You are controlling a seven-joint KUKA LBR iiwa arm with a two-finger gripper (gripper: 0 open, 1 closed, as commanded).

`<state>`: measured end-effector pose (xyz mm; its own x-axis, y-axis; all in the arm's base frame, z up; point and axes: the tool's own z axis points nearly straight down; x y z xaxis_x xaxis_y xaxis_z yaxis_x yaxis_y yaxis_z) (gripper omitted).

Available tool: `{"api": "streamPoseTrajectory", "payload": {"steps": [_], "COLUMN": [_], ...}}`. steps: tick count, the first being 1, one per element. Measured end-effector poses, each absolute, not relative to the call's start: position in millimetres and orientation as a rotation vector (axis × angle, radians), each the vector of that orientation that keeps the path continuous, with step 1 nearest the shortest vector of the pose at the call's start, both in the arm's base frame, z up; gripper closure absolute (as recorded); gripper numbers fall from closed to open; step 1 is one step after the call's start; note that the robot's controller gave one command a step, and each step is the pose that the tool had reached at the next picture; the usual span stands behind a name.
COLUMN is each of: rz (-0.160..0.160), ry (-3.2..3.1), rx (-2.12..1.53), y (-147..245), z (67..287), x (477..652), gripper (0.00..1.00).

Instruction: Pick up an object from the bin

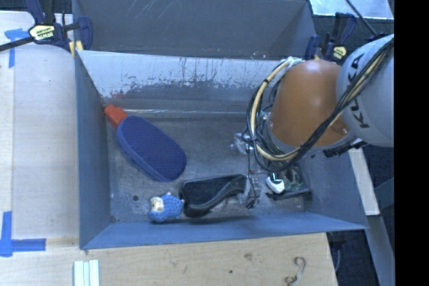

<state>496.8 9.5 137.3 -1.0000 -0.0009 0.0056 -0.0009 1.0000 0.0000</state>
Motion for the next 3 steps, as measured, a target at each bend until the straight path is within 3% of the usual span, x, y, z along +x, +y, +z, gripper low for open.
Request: {"api": "streamPoseTrajectory", "payload": {"steps": [1,2,3], "rz": [-0.001,0.001,0.0], "ry": [-3.143,-3.145,-3.142], "rx": [0.069,-0.122,-0.005], "y": [30.1,-1.0,24.6], "z": [67.0,100.9,99.9], "x": [485.2,486.3,483.3], "gripper": [0.0,0.0,0.0]}}
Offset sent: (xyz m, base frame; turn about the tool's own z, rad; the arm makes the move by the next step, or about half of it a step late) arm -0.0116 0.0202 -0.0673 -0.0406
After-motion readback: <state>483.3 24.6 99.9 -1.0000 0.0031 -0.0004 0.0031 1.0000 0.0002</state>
